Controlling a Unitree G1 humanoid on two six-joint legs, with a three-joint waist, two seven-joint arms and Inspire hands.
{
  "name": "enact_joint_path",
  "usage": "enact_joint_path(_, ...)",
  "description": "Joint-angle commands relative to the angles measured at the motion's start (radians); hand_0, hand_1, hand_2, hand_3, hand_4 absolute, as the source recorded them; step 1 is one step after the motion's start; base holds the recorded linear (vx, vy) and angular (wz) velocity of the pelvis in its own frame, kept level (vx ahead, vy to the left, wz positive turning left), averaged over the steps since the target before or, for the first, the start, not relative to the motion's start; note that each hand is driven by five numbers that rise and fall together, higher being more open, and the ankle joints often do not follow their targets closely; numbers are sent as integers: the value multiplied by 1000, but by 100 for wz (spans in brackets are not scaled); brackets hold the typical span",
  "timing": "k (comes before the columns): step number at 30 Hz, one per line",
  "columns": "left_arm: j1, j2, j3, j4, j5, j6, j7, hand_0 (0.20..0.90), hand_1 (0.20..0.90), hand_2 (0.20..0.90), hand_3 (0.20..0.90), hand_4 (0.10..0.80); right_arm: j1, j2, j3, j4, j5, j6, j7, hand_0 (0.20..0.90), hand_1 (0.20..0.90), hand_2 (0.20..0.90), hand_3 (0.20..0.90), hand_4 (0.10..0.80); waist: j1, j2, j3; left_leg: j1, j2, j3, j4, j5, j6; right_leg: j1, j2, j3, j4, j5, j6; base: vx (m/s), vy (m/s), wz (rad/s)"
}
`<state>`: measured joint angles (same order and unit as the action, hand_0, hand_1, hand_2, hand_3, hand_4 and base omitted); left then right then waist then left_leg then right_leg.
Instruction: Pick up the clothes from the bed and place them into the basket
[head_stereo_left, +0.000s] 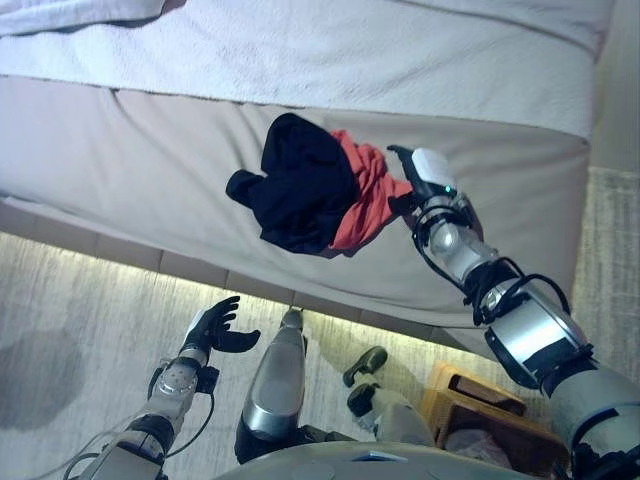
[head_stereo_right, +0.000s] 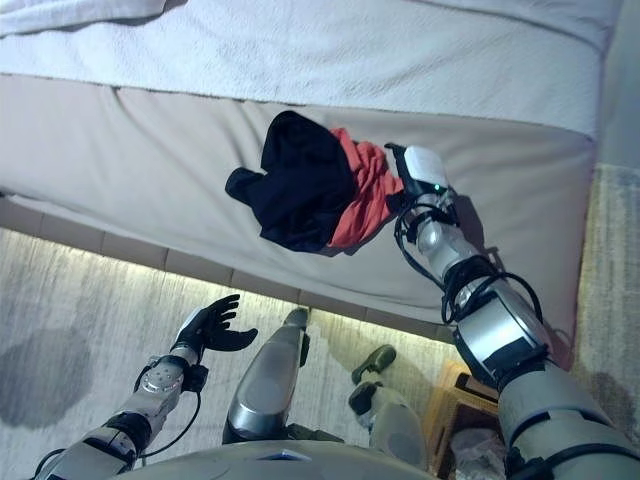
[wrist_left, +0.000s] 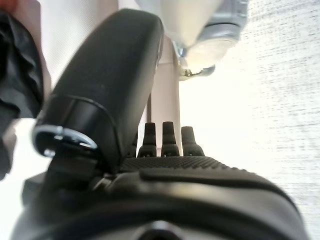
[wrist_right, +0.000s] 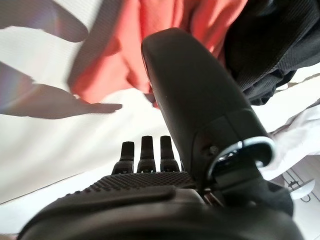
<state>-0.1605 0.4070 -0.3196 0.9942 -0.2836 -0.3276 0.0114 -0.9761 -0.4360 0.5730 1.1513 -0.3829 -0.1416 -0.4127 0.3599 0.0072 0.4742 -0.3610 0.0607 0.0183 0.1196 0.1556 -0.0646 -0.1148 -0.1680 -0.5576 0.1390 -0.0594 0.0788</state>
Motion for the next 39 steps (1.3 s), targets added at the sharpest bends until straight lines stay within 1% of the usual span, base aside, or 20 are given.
enact_joint_path(1, 36, 54, -44, -85, -75, -65, -3, 900, 900, 900, 900, 800, -133, -109, 57, -41, 37, -10, -44, 900, 900, 900, 900, 800, 22, 54, 6, -148, -62, 10, 200, -156, 36, -185, -80, 72, 242, -12, -8, 0, 77, 9)
enact_joint_path(4, 48, 67, -44, -135, -87, -67, -10, 900, 900, 900, 900, 800, -174, -132, 77, -42, 24, -10, -10, 900, 900, 900, 900, 800, 26, 75, 28, -221, -78, 1, 272, -174, 51, -278, -111, 91, 330, -33, -14, -5, 81, 9)
enact_joint_path(7, 57, 81, -47, -196, -123, -61, -1, 900, 900, 900, 900, 800, -201, -143, 99, -46, 27, 13, 38, 900, 900, 900, 900, 800, 29, 91, 45, -285, -81, -6, 343, -195, 67, -368, -149, 119, 430, -58, -18, 3, 77, 1)
enact_joint_path(9, 62, 84, -46, -219, -142, -57, -2, 900, 900, 900, 900, 800, -208, -148, 103, -37, 58, 23, 82, 900, 900, 900, 900, 800, 29, 99, 46, -311, -80, -7, 363, -201, 72, -405, -162, 131, 465, -68, -19, -6, 62, -2)
enact_joint_path(11, 61, 90, -52, -243, -155, -58, -1, 900, 900, 900, 900, 800, -212, -145, 104, -18, 67, 45, 91, 900, 900, 900, 900, 800, 30, 107, 46, -330, -78, -10, 371, -203, 74, -432, -166, 138, 488, -79, -18, -7, 20, -1)
enact_joint_path(12, 62, 92, -53, -247, -159, -58, -1, 900, 900, 900, 900, 800, -212, -145, 104, -14, 86, 50, 92, 862, 862, 862, 856, 756, 30, 107, 46, -330, -78, -10, 371, -202, 74, -433, -166, 139, 489, -81, -18, 0, 0, 0)
enact_joint_path(13, 65, 93, -54, -249, -166, -63, -2, 900, 900, 900, 900, 800, -212, -144, 97, -7, 108, 54, 85, 540, 540, 540, 480, 380, 30, 109, 46, -329, -77, -9, 365, -200, 75, -433, -164, 140, 490, -85, -19, 11, -15, 4)
enact_joint_path(14, 69, 91, -52, -252, -165, -72, -1, 900, 900, 900, 900, 800, -211, -143, 84, -2, 130, 68, 57, 300, 300, 300, 200, 100, 29, 110, 46, -329, -74, -11, 361, -200, 72, -430, -161, 140, 485, -86, -18, 0, 0, 0)
enact_joint_path(18, 95, 92, -49, -266, -173, -81, 7, 900, 900, 900, 900, 800, -202, -152, 24, 10, 188, 61, 2, 300, 300, 300, 200, 100, 21, 115, 46, -308, -67, -11, 330, -189, 63, -397, -146, 130, 446, -81, -17, 2, -32, 4)
enact_joint_path(20, 98, 88, -45, -269, -171, -73, 12, 900, 900, 900, 900, 800, -200, -154, 9, 11, 197, 58, -14, 300, 300, 300, 200, 100, 19, 118, 46, -300, -65, -9, 323, -185, 59, -382, -142, 126, 432, -78, -17, 2, -13, 10)
enact_joint_path(22, 97, 93, -43, -276, -165, -47, 13, 900, 900, 900, 900, 800, -202, -160, -17, 12, 205, 52, -28, 300, 300, 300, 200, 100, 15, 121, 46, -283, -62, -3, 311, -179, 52, -354, -139, 122, 405, -71, -15, 6, -20, 0)
enact_joint_path(26, 116, 102, -43, -277, -164, -36, 14, 900, 900, 900, 900, 800, -206, -192, -30, 2, 242, 44, -37, 300, 300, 300, 200, 100, 1, 131, 46, -232, -51, 8, 267, -160, 33, -291, -111, 122, 336, -62, -12, 3, -21, -4)
enact_joint_path(30, 122, 105, -37, -262, -151, -30, 22, 900, 900, 900, 900, 800, -198, -217, -48, -18, 291, 22, -52, 300, 300, 300, 200, 100, -11, 123, 46, -198, -41, 15, 239, -152, 22, -247, -91, 124, 291, -60, -16, -24, -45, -13)
enact_joint_path(34, 121, 104, -29, -253, -140, -30, 19, 900, 900, 900, 900, 800, -189, -234, -60, -39, 293, 4, -55, 300, 300, 300, 200, 100, -22, 115, 45, -153, -30, 26, 209, -146, 11, -201, -70, 127, 249, -56, -21, -24, -44, -11)
enact_joint_path(37, 127, 95, -21, -244, -129, -29, 19, 900, 900, 900, 900, 800, -160, -257, -73, -81, 339, -4, -62, 300, 300, 300, 200, 100, -33, 95, 22, -95, -17, 42, 156, -135, -2, -135, -45, 127, 176, -46, -19, 1, -39, -7)
enact_joint_path(39, 135, 89, -10, -238, -118, -25, 14, 900, 900, 900, 900, 800, -133, -269, -101, -108, 379, -18, -64, 300, 300, 300, 200, 100, -40, 79, -2, -52, -10, 53, 119, -130, -9, -90, -27, 127, 128, -38, -17, 33, -44, -16)
